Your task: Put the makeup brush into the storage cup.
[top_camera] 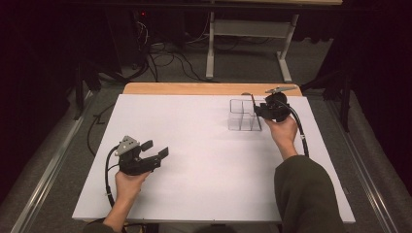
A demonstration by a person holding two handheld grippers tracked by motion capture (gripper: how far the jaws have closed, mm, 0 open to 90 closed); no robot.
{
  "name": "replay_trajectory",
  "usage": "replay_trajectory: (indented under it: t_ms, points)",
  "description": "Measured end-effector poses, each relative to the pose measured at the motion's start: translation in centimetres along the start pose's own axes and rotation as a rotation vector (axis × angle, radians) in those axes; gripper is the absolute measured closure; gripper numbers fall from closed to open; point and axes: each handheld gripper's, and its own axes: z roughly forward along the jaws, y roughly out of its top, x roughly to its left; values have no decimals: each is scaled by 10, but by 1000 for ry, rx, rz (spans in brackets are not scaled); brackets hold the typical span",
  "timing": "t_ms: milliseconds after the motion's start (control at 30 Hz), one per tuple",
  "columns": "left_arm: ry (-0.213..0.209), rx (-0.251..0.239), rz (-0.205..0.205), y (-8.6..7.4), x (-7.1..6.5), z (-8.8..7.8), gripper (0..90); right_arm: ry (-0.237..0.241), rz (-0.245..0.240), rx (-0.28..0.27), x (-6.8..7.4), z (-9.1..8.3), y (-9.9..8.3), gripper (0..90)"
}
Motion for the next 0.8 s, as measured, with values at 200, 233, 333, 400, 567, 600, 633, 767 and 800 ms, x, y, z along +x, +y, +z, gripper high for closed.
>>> replay_trajectory:
  t_ms: [200, 233, 333, 400, 567, 600, 633, 767, 800]
  points:
    - [-5, -8, -4, 0, 0, 0, 270, 3, -3, -7, 1, -2, 0, 645]
    - [-5, -8, -5, 0, 0, 0, 269, 3, -5, -8, 1, -3, 0, 639]
    - [-5, -4, -6, 0, 1, 0, 267, -1, -6, -19, 0, -5, 0, 622]
    - [-5, -5, -5, 0, 1, -1, 267, 2, -4, -17, 0, -6, 0, 620]
    - [-8, -4, -5, 0, 0, 0, 266, 8, -3, -24, 0, -8, -1, 600]
    - [-7, -3, -3, 0, 0, 0, 265, 9, -5, -24, -1, -9, -1, 592]
    - [-8, -3, -3, 0, 0, 0, 266, 9, -2, -25, 0, -9, -1, 581]
    - [-9, -5, -5, 0, 0, 0, 266, 13, 4, -34, -2, -12, -1, 553]
    - [-10, -6, -7, 0, 0, 0, 266, 14, 5, -34, -2, -12, -1, 546]
